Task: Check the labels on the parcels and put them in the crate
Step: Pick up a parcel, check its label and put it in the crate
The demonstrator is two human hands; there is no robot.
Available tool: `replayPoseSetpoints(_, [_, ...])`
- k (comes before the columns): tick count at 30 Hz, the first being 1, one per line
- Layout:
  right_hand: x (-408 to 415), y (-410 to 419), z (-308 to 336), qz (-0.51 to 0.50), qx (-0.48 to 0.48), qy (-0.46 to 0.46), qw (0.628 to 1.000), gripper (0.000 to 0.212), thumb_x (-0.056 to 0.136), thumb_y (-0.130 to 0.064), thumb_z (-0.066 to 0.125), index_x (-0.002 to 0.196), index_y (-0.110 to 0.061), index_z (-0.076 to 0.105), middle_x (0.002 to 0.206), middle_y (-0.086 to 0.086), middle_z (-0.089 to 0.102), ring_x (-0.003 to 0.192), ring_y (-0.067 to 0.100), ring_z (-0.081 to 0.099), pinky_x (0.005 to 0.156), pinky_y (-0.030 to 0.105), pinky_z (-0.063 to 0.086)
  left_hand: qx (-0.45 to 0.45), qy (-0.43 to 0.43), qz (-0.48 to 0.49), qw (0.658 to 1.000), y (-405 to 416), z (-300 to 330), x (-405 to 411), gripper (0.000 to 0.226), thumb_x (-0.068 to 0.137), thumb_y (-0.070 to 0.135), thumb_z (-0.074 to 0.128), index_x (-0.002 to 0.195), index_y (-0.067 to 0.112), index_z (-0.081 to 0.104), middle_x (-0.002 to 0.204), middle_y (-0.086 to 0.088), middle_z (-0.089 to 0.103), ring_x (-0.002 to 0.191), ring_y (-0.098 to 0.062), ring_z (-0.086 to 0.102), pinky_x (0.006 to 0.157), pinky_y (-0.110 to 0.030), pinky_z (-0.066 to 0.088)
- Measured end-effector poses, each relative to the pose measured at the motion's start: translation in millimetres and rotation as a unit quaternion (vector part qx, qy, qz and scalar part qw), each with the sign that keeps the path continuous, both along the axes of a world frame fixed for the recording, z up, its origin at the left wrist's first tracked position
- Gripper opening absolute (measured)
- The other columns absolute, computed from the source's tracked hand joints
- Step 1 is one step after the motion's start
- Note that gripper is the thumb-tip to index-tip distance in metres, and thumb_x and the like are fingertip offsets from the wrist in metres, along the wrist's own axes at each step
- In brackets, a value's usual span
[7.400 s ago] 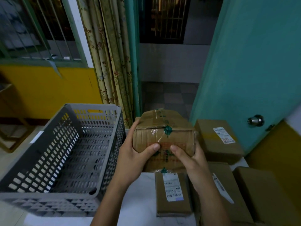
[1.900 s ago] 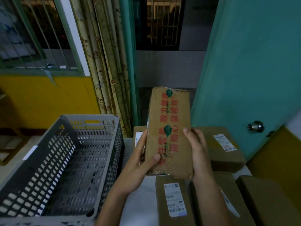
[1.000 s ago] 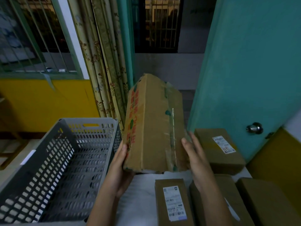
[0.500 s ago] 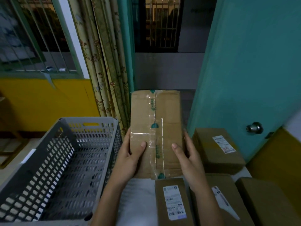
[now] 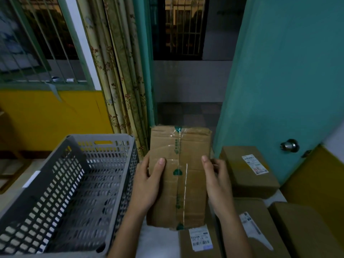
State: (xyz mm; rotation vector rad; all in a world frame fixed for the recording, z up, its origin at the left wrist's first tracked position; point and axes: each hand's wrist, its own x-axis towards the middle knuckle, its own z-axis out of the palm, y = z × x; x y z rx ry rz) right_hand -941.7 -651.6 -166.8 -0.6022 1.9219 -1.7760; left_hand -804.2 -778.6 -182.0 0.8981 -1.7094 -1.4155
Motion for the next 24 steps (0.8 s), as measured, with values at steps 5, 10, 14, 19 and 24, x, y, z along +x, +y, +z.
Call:
replayPoseSetpoints(5, [-0.5, -6.3, 9.5, -0.044, -0.005, -0.058, 0.997, 0.058, 0.067, -0.093, 0.050, 0.099, -0.045, 0.050, 0.105, -0.011, 0.066, 0.099, 0.015, 0.064, 0.097, 0.053, 0.051, -0.016, 0.010, -0.009, 1.000, 9.5, -0.6, -2.3, 0.074, 0.071, 0.077, 0.065, 0.137, 0.052, 0.045, 0.132, 0.017, 0.060, 0.117, 0.000, 0.062, 0.095, -0.031, 0.055])
replayPoseSetpoints(10, [3.4, -1.8, 10.8, -0.034, -0.009, -0.053, 0.998, 0.064, 0.069, -0.091, 0.051, 0.104, -0.038, 0.056, 0.105, -0.006, 0.070, 0.100, 0.017, 0.068, 0.092, 0.049, 0.054, -0.028, 0.018, 0.014, 0.999, 9.6, 3.1, -1.9, 0.062, 0.085, 0.064, 0.065, 0.140, 0.037, 0.052, 0.122, 0.019, 0.067, 0.106, 0.007, 0.065, 0.083, -0.012, 0.054])
replayPoseSetpoints(14, [-2.3, 6.6, 11.9, 0.007, -0.024, -0.063, 0.998, 0.044, 0.078, -0.070, 0.050, 0.106, -0.038, 0.062, 0.102, -0.017, 0.068, 0.097, 0.006, 0.063, 0.079, 0.030, 0.047, 0.012, 0.037, 0.036, 0.999, -0.7, 12.7, 5.3, 0.038, 0.086, 0.056, 0.056, 0.118, 0.037, 0.064, 0.106, 0.016, 0.073, 0.096, 0.003, 0.069, 0.075, -0.014, 0.054])
replayPoseSetpoints(19, [-10.5, 13.7, 7.1, 0.081, 0.004, -0.149, 0.986, 0.074, 0.067, -0.076, 0.058, 0.131, -0.040, 0.059, 0.131, -0.004, 0.066, 0.122, 0.019, 0.059, 0.109, 0.049, 0.045, 0.082, 0.030, 0.030, 0.996, -1.3, 18.2, 8.3, 0.029, 0.097, 0.053, 0.048, 0.108, 0.035, 0.068, 0.096, 0.020, 0.076, 0.088, 0.003, 0.071, 0.074, -0.020, 0.050])
replayPoseSetpoints(24, [-8.0, 13.9, 4.9, 0.123, 0.014, -0.184, 0.975, 0.050, 0.076, -0.073, 0.056, 0.113, -0.040, 0.068, 0.107, -0.009, 0.078, 0.112, 0.017, 0.068, 0.101, 0.045, 0.050, 0.039, 0.003, 0.084, 0.996, -2.6, 7.1, 1.8, 0.052, 0.090, 0.065, 0.047, 0.128, 0.031, 0.061, 0.117, 0.009, 0.069, 0.108, -0.011, 0.067, 0.086, -0.031, 0.054])
